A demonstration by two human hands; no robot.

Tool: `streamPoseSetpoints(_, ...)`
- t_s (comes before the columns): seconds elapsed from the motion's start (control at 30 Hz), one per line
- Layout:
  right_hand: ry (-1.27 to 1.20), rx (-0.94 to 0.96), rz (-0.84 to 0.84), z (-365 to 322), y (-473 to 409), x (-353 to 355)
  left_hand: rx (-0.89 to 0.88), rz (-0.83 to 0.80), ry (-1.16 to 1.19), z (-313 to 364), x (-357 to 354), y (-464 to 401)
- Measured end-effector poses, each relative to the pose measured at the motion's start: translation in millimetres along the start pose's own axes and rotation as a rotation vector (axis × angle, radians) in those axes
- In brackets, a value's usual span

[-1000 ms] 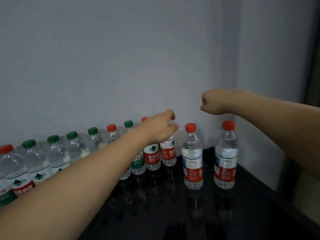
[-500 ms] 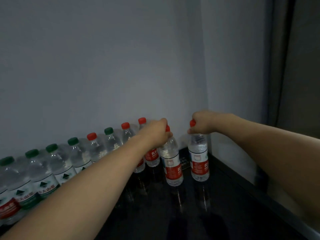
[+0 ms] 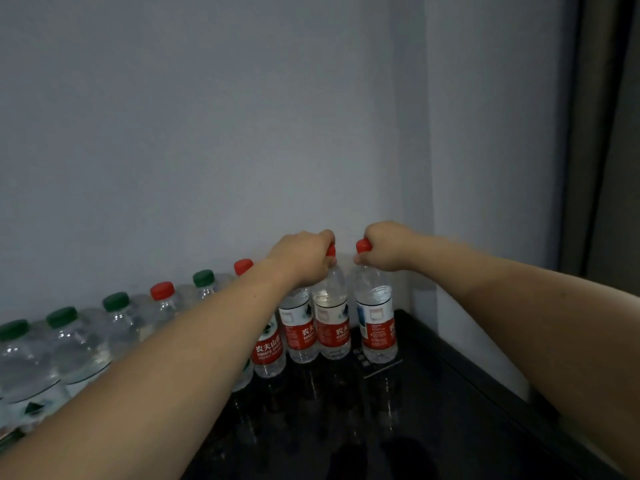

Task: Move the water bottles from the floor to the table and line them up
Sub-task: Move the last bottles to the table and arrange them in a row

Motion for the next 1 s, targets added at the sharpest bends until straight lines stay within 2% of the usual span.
streamPoseSetpoints(0.1,-0.052,-0.062,0.05,-4,-16,-9,-0.004,0.048,-0.123,-18,-10,-9)
streamPoseSetpoints(0.27,-0.043,-0.129,0.115,-18,-34,-14,0.051,0.068,-0.077,-46,-19,-20)
streamPoseSetpoints(0.5,-0.116,-0.238,0.153,-22,-48,-26,0.066,0.121,-0.041,-52,-28,-31)
streamPoseSetpoints(0.8,-0.163,-0.289,0.251,-25,-59,-39,0.015,0.226,-0.056,-57,-33,-32)
streamPoseSetpoints(1.0,-0.182,-0.299,0.243,-26,-59,-42,0.026,0.237,-0.061,-57,-35,-30)
Point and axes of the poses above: each hand's wrist, its own y-axis away from the middle knuckle, its own x-axis out of the back of the hand, z = x × y, the point moved 6 cm from there along -y, towards the middle knuckle, and after that the axes turned 15 degrees about y, right-handed, at the moved point
